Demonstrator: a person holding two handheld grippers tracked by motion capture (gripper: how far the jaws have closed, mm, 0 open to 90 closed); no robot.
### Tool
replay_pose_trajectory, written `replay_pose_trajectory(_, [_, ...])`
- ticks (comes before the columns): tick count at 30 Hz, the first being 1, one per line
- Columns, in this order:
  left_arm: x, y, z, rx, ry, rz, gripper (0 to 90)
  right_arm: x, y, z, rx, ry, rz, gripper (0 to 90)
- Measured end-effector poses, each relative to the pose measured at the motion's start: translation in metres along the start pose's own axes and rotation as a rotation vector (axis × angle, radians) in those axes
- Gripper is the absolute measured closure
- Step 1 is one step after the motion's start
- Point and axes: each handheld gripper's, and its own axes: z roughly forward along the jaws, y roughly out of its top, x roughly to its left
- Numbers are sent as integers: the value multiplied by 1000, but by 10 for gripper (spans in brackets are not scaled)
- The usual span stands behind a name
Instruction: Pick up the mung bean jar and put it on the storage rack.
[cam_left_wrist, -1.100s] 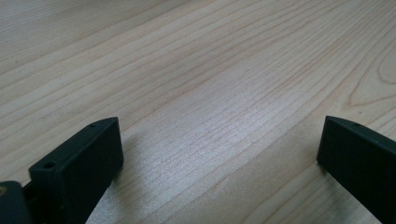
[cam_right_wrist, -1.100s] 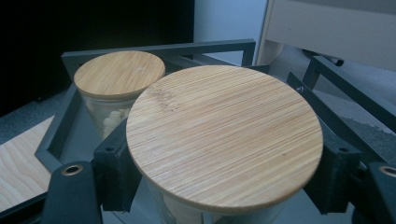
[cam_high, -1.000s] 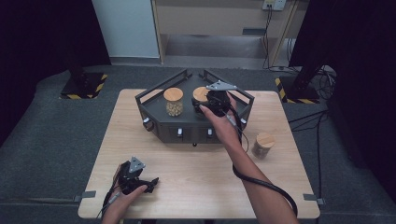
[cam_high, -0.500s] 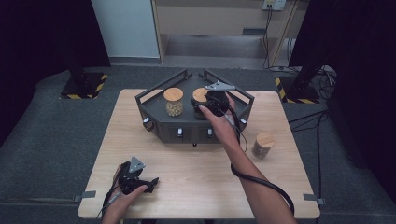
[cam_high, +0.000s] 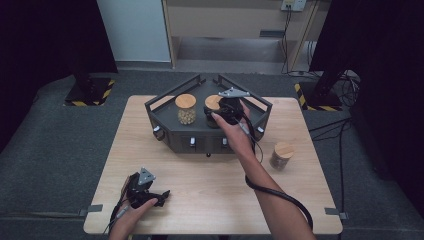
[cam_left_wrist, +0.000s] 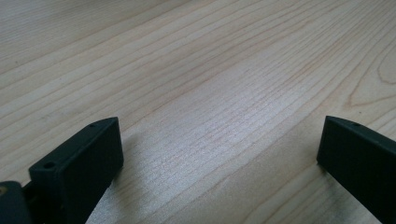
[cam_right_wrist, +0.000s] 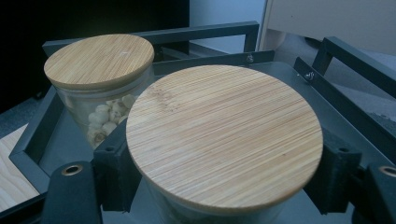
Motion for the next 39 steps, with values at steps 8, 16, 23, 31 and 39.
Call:
replay_pose_trajectory(8, [0,0,0,0,0,0,0,-1,-1,2,3,0,6,254])
replay_pose_trajectory(16, [0,0,0,0,-1,0,0,-1,-2,5,9,1,10,253])
replay_pose_trajectory(23, [0,0,0,0,-1,1,0,-1,-3,6,10,1,8,253])
replay_pose_trajectory(31, [0,0,0,0,-1,1,0,-1,-4,7,8,-1,-3,252])
replay_pose_trajectory(39, [0,0,0,0,-1,1,0,0,-7,8,-1,-3,-6,251])
